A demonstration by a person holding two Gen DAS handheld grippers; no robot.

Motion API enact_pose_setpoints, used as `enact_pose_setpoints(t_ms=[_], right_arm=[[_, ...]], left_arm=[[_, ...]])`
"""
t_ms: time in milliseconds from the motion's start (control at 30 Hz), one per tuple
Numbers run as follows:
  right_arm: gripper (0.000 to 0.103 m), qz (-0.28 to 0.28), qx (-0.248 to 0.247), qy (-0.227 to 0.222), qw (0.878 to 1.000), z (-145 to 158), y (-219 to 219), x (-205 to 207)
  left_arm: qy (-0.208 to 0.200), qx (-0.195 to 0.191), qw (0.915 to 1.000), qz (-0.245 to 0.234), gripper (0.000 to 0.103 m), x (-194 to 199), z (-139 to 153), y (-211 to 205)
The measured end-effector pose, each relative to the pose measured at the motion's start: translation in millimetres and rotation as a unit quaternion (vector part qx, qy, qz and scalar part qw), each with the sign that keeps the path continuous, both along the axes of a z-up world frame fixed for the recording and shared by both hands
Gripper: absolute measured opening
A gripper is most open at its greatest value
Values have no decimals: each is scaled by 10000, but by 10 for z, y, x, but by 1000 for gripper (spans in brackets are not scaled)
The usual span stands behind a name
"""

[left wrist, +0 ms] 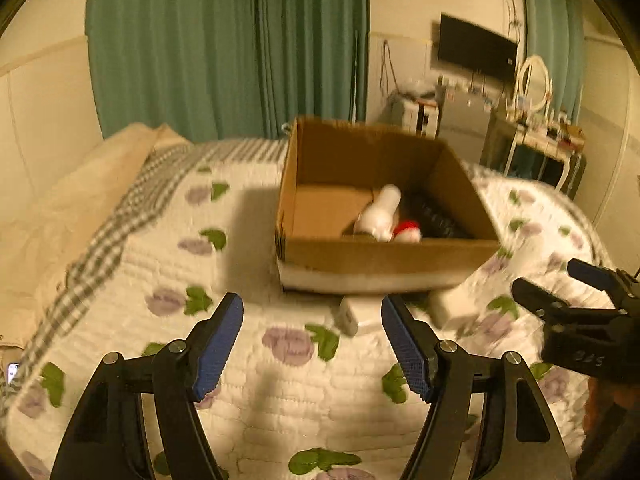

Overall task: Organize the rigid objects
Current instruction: 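Grasp a white charger with the left tool while the right grasps the other charger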

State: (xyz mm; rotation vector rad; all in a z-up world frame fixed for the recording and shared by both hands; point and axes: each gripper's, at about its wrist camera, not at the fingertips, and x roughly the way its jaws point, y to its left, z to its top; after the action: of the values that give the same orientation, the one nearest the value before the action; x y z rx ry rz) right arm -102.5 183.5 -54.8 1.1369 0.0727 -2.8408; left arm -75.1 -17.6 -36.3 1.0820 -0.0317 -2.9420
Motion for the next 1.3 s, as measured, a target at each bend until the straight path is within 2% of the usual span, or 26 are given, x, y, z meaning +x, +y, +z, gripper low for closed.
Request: enact_pose_setpoints(t_ms=[133,300,367,533,633,667,700,767,867,1000,1300], right_arm=[[103,89,35,-408,9991,-376,-80,-215],[101,167,25,-512,9985,-578,-165,-470],[93,180,18,-588,9981,-640,-188,-558],[87,93,-198,-896,9957,-838,-124,-664],[68,221,-464,-924,9944,-824,-67,-646],[57,324,-562,-941,9934,-818,-62,-632],[53,421,-615,-941,9928,-806,-72,-610],[52,426,-477,-893,9939,-764,-88,-548],[52,295,-585,-791,9947,-673,35,-442],[51,56,-440,-602,9972,-547,170,-357],[51,85,-570,-643,9963,-564,184,-457]], left_arm=[[-225,-71,9997,36,74,-77,-223,-26],[-466,-238,9986,91,74,-137,-419,-4],[-549,-274,9981,54,74,-172,-477,16],[-721,-405,9966,-41,74,-200,-584,139],[-793,-403,9960,-121,74,-220,-602,221],[-797,-408,9959,-152,74,-227,-605,246],[-800,-418,9957,-183,74,-234,-602,277],[-809,-446,9954,-259,74,-252,-599,350],[-800,-433,9952,-367,74,-312,-612,435],[-974,-211,9943,-375,74,-484,-696,489],[-1239,-295,9916,-212,74,-760,-887,607]])
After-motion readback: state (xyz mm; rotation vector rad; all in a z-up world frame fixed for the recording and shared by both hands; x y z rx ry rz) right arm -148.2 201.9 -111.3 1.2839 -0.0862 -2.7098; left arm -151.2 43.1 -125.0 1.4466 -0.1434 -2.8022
